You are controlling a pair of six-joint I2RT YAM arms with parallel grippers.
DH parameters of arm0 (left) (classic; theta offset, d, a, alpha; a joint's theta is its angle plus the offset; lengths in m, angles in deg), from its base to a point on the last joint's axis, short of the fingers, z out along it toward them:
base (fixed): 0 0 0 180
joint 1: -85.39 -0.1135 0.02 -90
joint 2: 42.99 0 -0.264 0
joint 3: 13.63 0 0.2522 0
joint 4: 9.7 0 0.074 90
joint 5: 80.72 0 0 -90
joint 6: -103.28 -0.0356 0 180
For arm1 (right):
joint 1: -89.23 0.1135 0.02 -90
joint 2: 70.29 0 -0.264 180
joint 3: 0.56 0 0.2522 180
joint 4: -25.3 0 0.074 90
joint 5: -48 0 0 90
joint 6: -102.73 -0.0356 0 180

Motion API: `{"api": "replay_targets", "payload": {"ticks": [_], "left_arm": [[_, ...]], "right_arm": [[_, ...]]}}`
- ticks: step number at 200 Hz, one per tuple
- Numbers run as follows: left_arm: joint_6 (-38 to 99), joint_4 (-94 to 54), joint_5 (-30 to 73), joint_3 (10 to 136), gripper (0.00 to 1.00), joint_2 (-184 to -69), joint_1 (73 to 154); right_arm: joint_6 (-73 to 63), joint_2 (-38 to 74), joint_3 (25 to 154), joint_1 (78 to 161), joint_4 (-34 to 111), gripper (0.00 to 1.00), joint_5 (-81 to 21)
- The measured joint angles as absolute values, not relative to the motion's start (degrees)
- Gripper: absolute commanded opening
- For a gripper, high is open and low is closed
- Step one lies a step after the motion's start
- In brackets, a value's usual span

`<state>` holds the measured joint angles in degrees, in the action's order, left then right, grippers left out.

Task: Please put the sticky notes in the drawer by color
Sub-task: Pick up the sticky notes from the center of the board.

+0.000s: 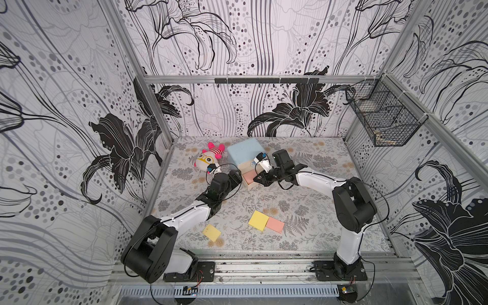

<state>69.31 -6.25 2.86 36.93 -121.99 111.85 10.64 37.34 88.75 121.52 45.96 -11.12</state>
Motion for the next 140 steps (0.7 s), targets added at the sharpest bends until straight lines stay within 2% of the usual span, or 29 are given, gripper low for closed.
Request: {"api": "replay_targets", "payload": {"ticks": [54, 83, 98, 110, 131, 140], "left_arm": [[69.3, -6.2, 2.9, 36.9, 0.77, -122.2, 111.8], [68.8, -4.7, 3.5, 36.1, 0.8, -121.9, 111.8], [67.9, -4.5, 3.8, 35.4, 0.83, -121.3, 111.8], [67.1, -4.2, 3.9, 35.1, 0.85, -120.8, 111.8], [65.0, -4.0, 3.9, 35.0, 0.89, -119.7, 111.8], [63.7, -4.0, 3.9, 35.0, 0.9, -119.1, 111.8]], "right_arm": [[10.8, 31.9, 84.3, 121.5, 44.7, 0.33, -12.7], [10.8, 25.0, 76.5, 121.5, 41.8, 0.62, -15.3], [10.6, 21.0, 72.6, 121.6, 41.4, 0.72, -17.5], [10.8, 17.9, 69.7, 121.9, 41.7, 0.86, -19.7], [10.0, 13.8, 66.4, 123.7, 44.4, 0.98, -24.6], [8.8, 12.2, 65.0, 125.2, 45.7, 0.99, -27.1]]}}
